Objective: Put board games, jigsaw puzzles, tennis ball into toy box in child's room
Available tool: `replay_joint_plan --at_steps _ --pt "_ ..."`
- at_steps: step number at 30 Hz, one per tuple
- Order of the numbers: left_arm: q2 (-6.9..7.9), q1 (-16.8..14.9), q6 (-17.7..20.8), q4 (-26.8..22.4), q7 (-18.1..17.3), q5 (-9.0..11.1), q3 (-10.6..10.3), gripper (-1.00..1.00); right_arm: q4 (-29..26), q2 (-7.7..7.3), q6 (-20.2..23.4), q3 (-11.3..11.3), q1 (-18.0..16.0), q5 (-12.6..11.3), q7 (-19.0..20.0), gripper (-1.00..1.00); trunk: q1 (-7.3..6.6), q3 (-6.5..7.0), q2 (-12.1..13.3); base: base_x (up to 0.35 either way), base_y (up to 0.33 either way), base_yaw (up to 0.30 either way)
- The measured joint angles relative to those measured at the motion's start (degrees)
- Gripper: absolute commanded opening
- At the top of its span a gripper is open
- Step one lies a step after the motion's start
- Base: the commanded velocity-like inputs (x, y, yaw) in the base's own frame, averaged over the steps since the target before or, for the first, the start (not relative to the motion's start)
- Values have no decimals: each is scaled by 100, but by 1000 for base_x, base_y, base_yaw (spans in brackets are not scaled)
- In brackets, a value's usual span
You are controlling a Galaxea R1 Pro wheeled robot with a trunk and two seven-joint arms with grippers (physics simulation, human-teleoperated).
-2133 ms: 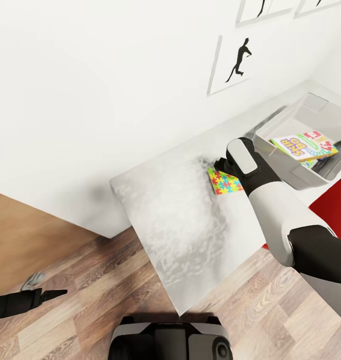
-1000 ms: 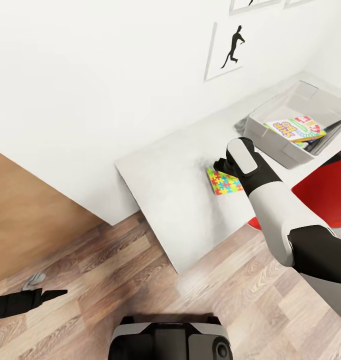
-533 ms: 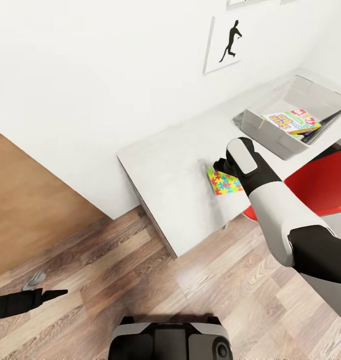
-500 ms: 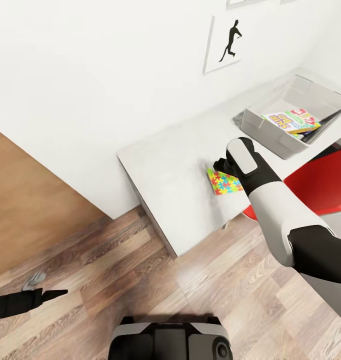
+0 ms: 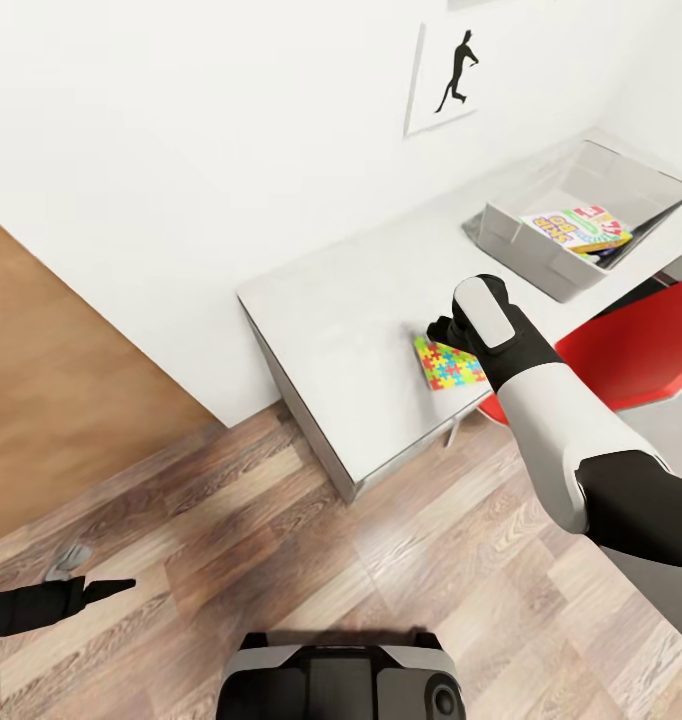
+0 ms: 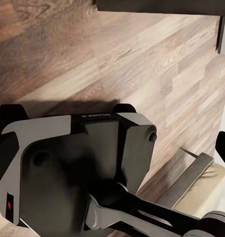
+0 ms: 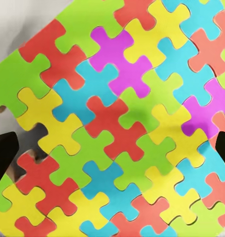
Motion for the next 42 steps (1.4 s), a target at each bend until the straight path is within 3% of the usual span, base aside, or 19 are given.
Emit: replay_joint_plan --at_steps 22,42 --pt "-6 0 0 0 0 0 0 100 -1 -8 -4 -5 0 -3 3 100 1 0 0 -128 6 0" --pt "-8 1 0 0 2 0 0 100 6 -8 2 -8 -1 7 9 100 -1 0 0 -21 0 0"
